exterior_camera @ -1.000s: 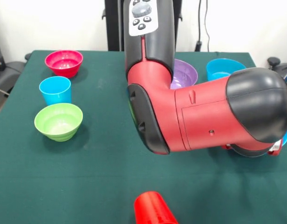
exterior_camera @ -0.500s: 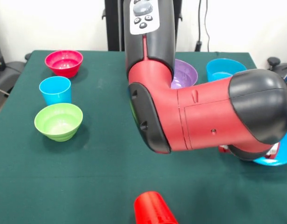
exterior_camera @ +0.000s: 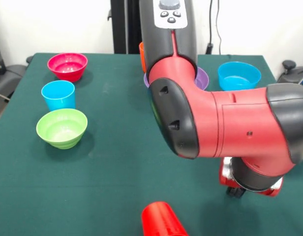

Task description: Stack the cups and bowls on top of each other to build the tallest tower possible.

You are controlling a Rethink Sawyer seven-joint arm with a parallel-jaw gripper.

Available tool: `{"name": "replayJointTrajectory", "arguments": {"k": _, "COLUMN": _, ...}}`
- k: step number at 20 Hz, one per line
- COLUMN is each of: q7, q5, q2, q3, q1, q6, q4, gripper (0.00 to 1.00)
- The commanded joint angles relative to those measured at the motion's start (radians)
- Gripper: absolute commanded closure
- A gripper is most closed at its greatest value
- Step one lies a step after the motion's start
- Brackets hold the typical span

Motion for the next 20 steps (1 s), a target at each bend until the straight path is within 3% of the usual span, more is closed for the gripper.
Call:
{"name": "replayJointTrajectory", "arguments": {"k": 1, "q7": -0.309, "q5": -0.221, "q2": -0.047, "q3": 0.126, "q1": -0.018, "q6": -0.035, "q4": -0.056, "gripper": 1.00}}
{"name": "replayJointTrajectory", "arguments": {"k": 4, "q7": -0.362, "q5": -0.275, "q2": -0.058, "q3": 0.166, "q1": -0.029, "q6": -0.037, "q4": -0.056, "gripper": 1.00}}
{"name": "replayJointTrajectory", "arguments": {"k": 13, "q7": -0.407, "q5": -0.274, "q2": -0.068, "q3": 0.191, "q1": -0.063, "q6": -0.023, "q4": -0.011, "gripper": 1.00}}
{"name": "replayJointTrajectory", "arguments": {"k": 20, "q7": -0.489, "q5": -0.327, "q2": -0.092, "q3": 0.263, "q1": -0.098, "q6": 0.105, "q4": -0.031, "gripper": 1.00}}
